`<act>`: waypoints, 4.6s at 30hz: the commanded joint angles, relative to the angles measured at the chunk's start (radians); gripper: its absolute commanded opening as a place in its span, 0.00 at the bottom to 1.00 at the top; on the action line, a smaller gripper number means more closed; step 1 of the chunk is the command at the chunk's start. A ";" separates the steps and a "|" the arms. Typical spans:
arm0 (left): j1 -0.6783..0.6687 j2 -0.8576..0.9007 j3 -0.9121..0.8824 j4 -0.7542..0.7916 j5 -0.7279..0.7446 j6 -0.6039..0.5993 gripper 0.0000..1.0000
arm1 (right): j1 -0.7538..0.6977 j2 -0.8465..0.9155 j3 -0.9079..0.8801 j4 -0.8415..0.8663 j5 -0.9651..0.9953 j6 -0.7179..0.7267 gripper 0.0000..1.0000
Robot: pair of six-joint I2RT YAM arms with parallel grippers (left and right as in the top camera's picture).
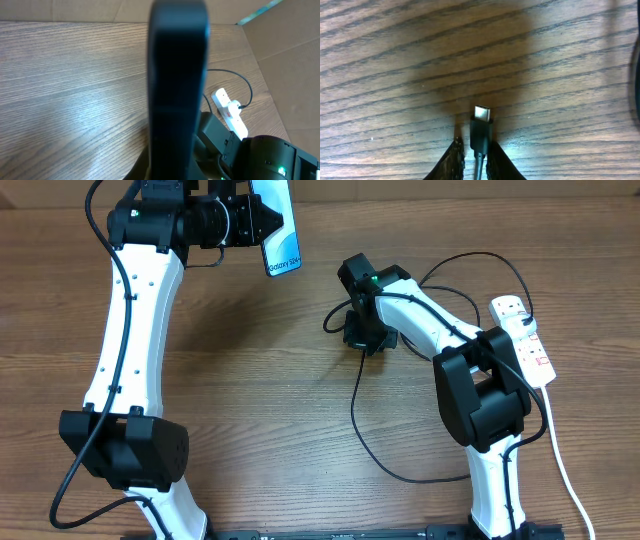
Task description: Plug charger to phone and switch on socket
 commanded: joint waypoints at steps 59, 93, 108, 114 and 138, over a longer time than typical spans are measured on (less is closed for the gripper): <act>-0.002 -0.002 0.014 0.492 0.670 -0.087 0.04 | -0.004 -0.549 0.182 -0.125 -0.395 -0.323 0.04; -0.075 -0.002 0.014 0.466 0.626 -0.288 0.04 | 0.106 -0.676 0.179 -0.150 -0.105 -0.313 0.04; -0.075 -0.002 0.014 0.465 0.686 -0.352 0.04 | 0.116 -0.675 0.179 -0.131 -0.090 -0.311 0.04; -0.076 -0.002 0.014 0.462 0.707 -0.363 0.04 | 0.116 -0.675 0.179 -0.117 -0.090 -0.310 0.04; -0.075 -0.002 0.014 0.462 0.732 -0.311 0.04 | 0.116 -0.662 0.179 -0.112 -0.131 -0.310 0.04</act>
